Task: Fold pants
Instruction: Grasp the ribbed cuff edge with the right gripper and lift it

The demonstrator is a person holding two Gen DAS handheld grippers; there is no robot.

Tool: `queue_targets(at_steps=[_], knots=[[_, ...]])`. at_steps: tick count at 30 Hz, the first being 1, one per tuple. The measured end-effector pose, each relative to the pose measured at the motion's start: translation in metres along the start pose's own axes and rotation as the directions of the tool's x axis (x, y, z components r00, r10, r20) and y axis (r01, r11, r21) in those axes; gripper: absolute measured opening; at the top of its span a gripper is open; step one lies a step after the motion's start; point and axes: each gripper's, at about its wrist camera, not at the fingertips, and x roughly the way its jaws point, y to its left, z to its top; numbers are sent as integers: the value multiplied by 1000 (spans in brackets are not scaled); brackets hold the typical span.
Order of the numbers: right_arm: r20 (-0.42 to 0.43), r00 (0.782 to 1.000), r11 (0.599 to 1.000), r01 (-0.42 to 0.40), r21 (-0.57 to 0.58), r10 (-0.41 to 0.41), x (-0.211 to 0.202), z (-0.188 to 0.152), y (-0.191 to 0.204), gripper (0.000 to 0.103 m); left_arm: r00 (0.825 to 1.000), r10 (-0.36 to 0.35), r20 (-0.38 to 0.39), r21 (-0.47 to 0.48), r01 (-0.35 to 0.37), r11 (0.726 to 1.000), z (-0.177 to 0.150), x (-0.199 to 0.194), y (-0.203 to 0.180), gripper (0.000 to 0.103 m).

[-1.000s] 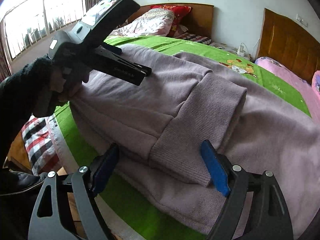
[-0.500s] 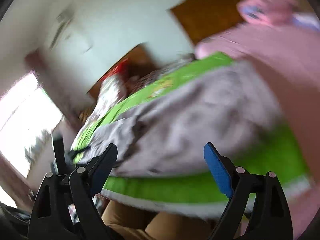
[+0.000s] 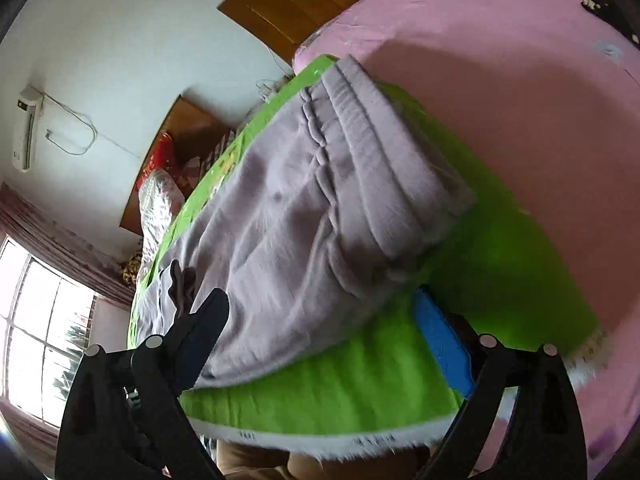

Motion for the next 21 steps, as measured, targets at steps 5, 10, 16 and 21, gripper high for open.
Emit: queue_targets(at_steps=[5, 10, 16, 21], knots=[[-5, 1000, 999, 31, 14, -31, 8, 7, 5, 99, 1000, 3, 21, -6, -3, 1000, -6, -4, -3, 102], [25, 997, 997, 76, -34, -75, 1, -7, 2, 59, 999, 0, 40, -11, 0, 1000, -8, -4, -3, 102], [87, 996, 999, 4, 52, -8, 3, -10, -17, 37, 999, -5, 36, -14, 6, 1000, -12, -6, -1, 102], [171, 977, 987, -142, 74, 128, 3, -19, -24, 27, 1000, -20, -3, -42, 19, 999, -5, -14, 2, 101]])
